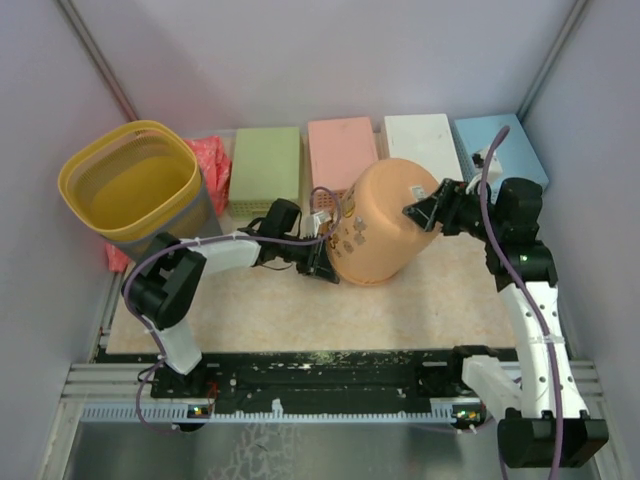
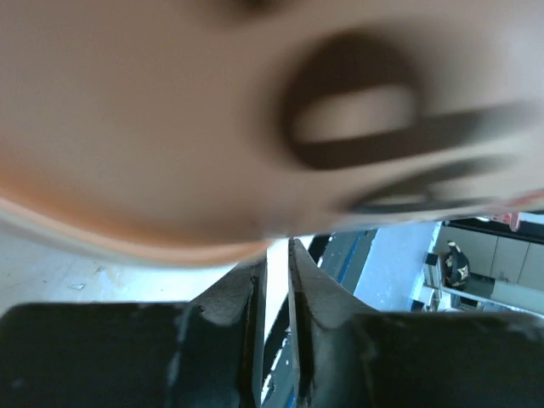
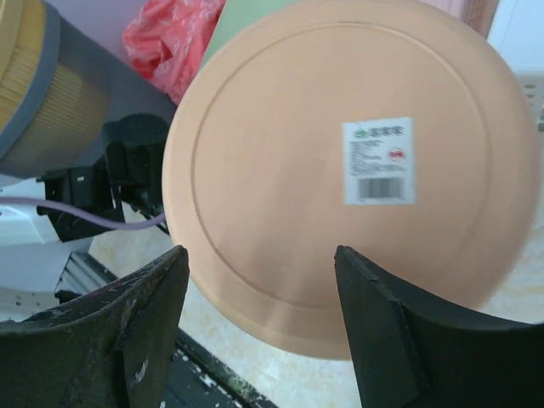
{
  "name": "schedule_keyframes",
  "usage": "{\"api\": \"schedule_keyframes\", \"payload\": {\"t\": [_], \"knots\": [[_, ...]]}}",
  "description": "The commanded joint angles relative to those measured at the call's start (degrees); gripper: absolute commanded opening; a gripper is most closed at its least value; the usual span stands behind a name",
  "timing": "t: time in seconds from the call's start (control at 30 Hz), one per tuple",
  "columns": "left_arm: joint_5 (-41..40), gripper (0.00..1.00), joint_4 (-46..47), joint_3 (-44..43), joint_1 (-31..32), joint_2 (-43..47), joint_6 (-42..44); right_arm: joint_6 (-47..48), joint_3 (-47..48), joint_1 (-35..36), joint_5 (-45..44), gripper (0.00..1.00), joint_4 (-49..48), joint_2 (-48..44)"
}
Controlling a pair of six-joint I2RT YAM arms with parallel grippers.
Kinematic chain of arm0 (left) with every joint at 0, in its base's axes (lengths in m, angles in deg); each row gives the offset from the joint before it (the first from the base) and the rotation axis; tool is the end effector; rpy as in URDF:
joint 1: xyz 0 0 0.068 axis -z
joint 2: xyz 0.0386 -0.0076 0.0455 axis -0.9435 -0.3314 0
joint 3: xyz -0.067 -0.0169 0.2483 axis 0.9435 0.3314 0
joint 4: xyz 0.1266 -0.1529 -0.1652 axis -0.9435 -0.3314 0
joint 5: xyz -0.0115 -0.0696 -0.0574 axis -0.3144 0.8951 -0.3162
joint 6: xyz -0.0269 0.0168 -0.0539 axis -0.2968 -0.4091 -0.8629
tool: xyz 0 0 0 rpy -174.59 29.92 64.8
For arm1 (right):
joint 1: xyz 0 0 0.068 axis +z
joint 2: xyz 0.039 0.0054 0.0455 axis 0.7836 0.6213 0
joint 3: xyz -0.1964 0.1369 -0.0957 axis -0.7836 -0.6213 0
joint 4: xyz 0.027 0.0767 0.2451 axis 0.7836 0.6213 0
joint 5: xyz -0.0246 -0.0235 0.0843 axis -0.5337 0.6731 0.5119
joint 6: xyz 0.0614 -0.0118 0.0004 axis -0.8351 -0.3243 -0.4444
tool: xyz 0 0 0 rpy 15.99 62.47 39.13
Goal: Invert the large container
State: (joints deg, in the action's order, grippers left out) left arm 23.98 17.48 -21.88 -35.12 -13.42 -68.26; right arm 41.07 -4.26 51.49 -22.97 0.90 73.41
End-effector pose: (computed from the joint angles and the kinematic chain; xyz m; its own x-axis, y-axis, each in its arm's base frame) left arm 0.2672 -0.2347 0.1450 -0.8810 0.2684 -0.3896 0.4695 0.3942 -0.7900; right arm 0.1993 0.0276 0.3632 -0.5157 0.3077 -0.7996 -0.3849 0.7506 0.5371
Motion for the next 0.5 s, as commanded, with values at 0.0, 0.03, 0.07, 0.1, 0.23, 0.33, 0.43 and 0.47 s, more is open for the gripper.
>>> {"api": "schedule_keyframes", "payload": {"t": [0.0,0.03,0.07,0.1,0.23,0.33,0.43,0.47], "knots": [[-4.2,0.33,-4.4,0.3,0.2,2.3,3.8,-0.9,-0.2,2.0,2.1,0.70,-3.9,0.6],[-5.0,0.45,-5.3,0.6,0.2,2.6,4.5,-1.3,-0.5,2.1,2.6,0.70,-4.2,0.8],[-6.3,0.54,-6.4,0.9,0.2,2.7,5.5,-1.7,-0.9,2.1,3.6,0.70,-4.9,0.8],[-8.0,0.60,-8.0,1.1,0.1,2.8,6.5,-2.4,-1.4,2.1,4.7,0.70,-6.0,0.8],[-16.8,0.74,-15.5,0.2,0.1,4.7,9.8,-3.7,-3.3,2.3,4.5,0.70,-7.8,0.4],[-26.8,0.79,-22.5,-1.7,0.0,7.3,9.9,-4.1,-2.8,2.2,5.1,0.70,-6.9,0.6],[-31.6,0.85,-25.0,-4.1,-0.1,11.7,7.6,-3.2,-0.4,2.2,2.5,0.70,-5.9,-0.4],[-32.4,0.86,-23.8,-5.0,-0.1,13.0,6.6,-2.1,0.8,2.3,-1.3,0.70,-4.5,-1.0]]}}
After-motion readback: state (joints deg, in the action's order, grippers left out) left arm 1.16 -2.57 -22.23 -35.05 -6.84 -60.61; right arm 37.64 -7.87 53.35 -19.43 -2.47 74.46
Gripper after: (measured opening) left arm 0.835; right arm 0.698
